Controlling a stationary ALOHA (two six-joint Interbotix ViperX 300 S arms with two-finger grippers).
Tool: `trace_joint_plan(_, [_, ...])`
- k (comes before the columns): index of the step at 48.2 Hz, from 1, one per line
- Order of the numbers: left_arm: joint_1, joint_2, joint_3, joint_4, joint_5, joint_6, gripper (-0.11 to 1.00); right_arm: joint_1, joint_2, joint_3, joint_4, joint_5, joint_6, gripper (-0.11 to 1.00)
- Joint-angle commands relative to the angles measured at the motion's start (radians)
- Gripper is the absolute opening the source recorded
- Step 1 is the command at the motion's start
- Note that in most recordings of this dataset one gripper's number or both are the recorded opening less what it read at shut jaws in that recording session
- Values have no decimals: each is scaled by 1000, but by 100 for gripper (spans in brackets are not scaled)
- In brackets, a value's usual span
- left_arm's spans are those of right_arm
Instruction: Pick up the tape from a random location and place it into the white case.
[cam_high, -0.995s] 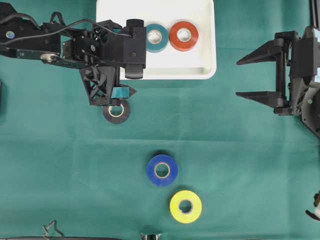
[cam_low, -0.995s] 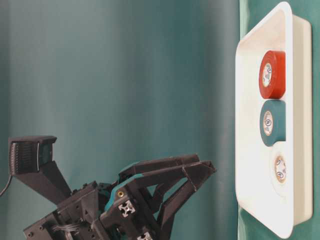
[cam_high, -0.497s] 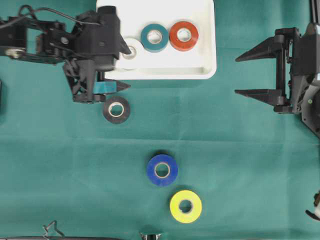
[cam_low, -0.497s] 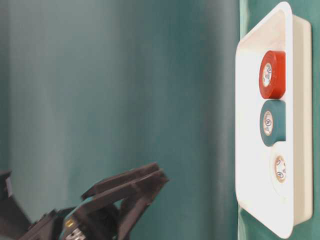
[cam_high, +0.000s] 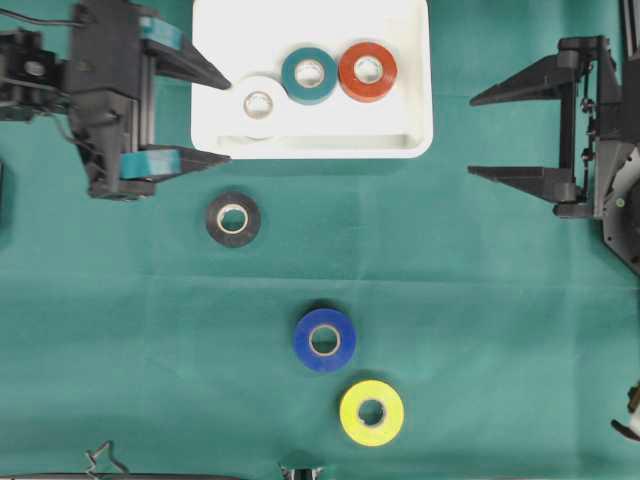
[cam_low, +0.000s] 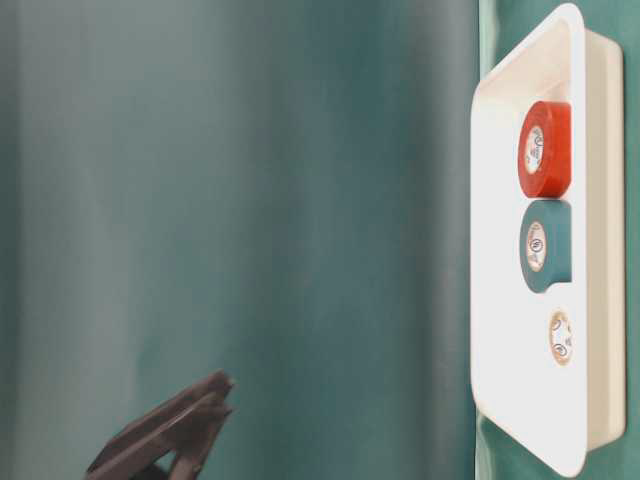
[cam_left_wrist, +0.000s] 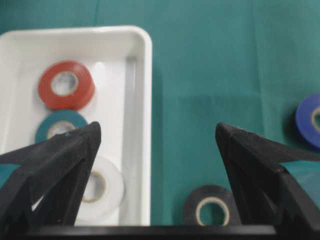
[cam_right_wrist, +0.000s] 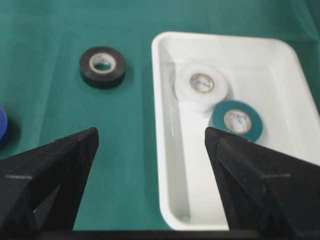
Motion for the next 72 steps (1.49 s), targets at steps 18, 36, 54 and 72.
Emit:
trace_joint_plan(18, [-26,-207,115,-12,-98,-3,96,-35,-32,-32,-8,-23,3,85])
trace_joint_plan(36, [-28,-222,167,-12,-107,-41,96,-40,-29,-23,-6,-21,3,85])
trace_joint_plan(54, [-28,-222,242,-12,-202,-78,96,-40,-23,-3,-6,-28,6,85])
trace_joint_plan(72, [-28,-222,242,-12,-207,-78,96,-41,-25,-5,-8,-28,8,85])
